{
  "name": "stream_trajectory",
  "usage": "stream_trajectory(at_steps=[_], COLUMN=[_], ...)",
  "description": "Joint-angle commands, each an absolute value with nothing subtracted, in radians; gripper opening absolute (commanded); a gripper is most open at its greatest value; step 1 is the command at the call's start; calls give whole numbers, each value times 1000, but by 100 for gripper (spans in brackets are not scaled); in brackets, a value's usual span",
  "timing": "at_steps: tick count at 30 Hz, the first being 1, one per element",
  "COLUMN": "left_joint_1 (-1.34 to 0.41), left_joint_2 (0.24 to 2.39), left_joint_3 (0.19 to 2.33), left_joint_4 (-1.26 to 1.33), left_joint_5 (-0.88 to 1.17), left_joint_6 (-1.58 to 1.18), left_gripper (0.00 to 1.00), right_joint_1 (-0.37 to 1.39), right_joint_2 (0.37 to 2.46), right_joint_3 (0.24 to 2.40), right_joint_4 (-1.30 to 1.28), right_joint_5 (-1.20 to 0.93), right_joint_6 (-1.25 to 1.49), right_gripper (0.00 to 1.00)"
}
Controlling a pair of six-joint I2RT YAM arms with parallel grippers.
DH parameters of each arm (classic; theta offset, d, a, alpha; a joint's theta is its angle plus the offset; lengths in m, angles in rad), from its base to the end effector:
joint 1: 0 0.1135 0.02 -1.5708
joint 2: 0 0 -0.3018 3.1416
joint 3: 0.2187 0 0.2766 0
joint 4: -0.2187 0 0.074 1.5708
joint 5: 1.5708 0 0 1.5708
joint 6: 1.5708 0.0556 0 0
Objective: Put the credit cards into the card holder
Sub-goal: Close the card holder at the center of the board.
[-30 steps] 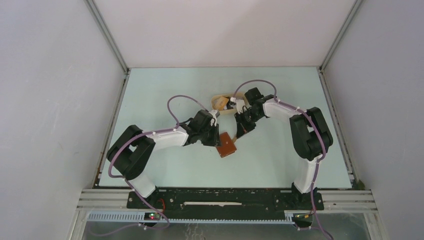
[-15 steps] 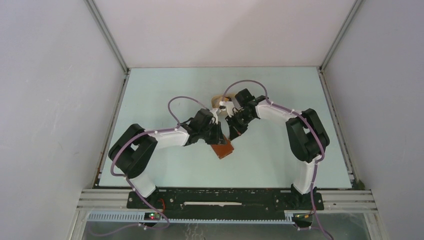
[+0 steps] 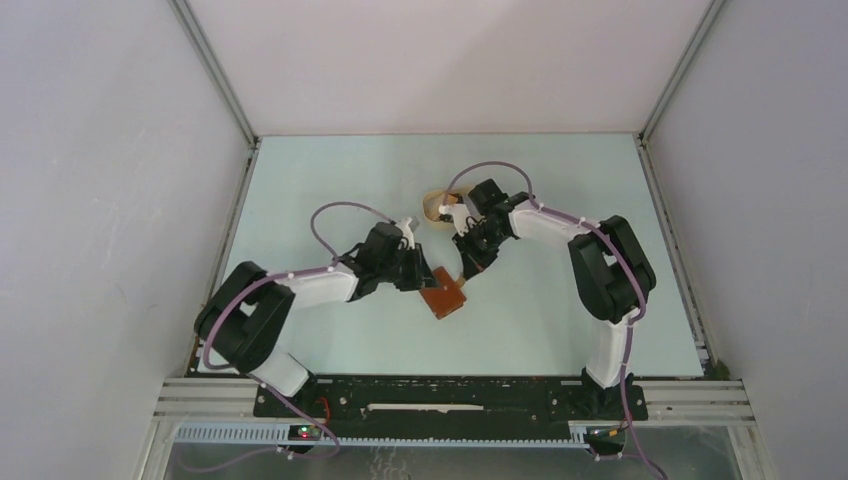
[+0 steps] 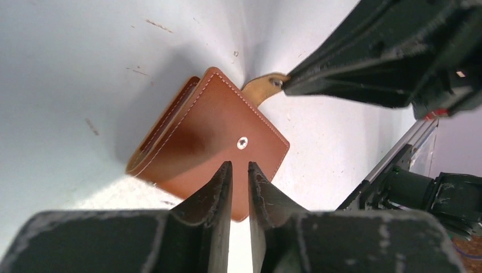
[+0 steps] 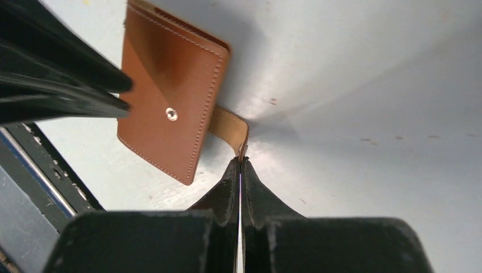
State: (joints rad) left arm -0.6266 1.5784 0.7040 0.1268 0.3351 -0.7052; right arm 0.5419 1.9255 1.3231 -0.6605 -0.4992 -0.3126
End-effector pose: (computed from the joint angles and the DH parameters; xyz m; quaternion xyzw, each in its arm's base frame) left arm 0.2601 -0.2108 0.1606 0.0312 0.9056 -0.3639 0.2158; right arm 0.3448 0.2387 0.1759 -0.4312 0.8558 0.2595 0.1197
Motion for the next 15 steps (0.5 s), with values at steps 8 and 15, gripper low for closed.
stream_trajectory(at_steps=[8, 15], left_joint_1=[-570, -561], left_joint_2=[1472, 1568], left_joint_3=[674, 766], left_joint_4=[116, 85], left_joint_5=[299, 316], left_joint_6=[-597, -494], left_gripper=[28, 36], right_joint_1=[506, 535], right_joint_2=[1839, 1840], right_joint_3=[1333, 1335], right_joint_4=[-581, -569], right_joint_5=[-442, -422], right_joint_6=[-430, -535], right_gripper=[0, 0])
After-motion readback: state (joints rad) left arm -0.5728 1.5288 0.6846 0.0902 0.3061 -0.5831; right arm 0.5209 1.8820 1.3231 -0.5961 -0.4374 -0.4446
